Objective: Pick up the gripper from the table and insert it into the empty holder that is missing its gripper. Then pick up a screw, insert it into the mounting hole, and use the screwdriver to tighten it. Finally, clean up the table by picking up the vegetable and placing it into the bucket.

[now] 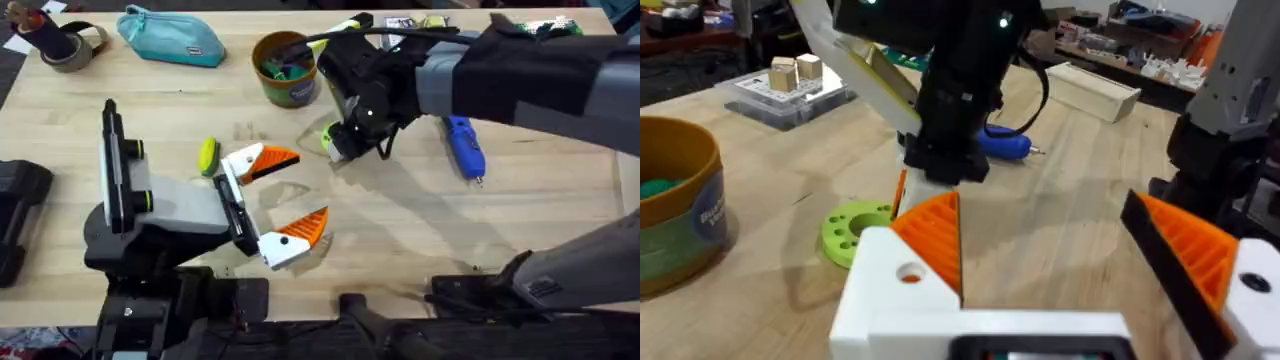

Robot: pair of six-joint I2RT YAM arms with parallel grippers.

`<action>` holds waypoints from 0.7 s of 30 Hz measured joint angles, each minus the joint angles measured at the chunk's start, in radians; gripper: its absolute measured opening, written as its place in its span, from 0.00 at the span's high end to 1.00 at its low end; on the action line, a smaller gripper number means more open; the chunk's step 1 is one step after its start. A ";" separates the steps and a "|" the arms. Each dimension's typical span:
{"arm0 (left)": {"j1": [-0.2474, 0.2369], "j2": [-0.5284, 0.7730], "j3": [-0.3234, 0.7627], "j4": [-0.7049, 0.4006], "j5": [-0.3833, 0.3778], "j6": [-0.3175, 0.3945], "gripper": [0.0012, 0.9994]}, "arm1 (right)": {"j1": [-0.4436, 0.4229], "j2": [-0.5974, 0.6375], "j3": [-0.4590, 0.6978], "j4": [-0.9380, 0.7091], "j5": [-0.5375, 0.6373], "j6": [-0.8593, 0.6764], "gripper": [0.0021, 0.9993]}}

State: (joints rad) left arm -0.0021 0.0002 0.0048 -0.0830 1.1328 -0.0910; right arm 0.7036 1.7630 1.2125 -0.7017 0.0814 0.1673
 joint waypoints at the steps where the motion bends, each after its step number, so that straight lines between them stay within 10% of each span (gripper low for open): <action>1: 0.000 0.000 0.000 0.000 0.000 0.000 0.01 | 0.000 0.000 0.000 0.000 0.000 0.000 0.71; 11: 0.000 0.000 0.000 0.000 0.000 0.000 0.01 | 0.000 0.000 0.000 0.000 0.000 0.000 0.71; 21: 0.000 0.000 0.000 0.000 0.000 0.000 0.01 | -0.001 0.000 0.000 0.007 0.000 -0.010 0.99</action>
State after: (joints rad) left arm -0.0021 0.0002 0.0048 -0.0830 1.1328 -0.0910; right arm 0.7030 1.7630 1.2121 -0.6951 0.0811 0.1570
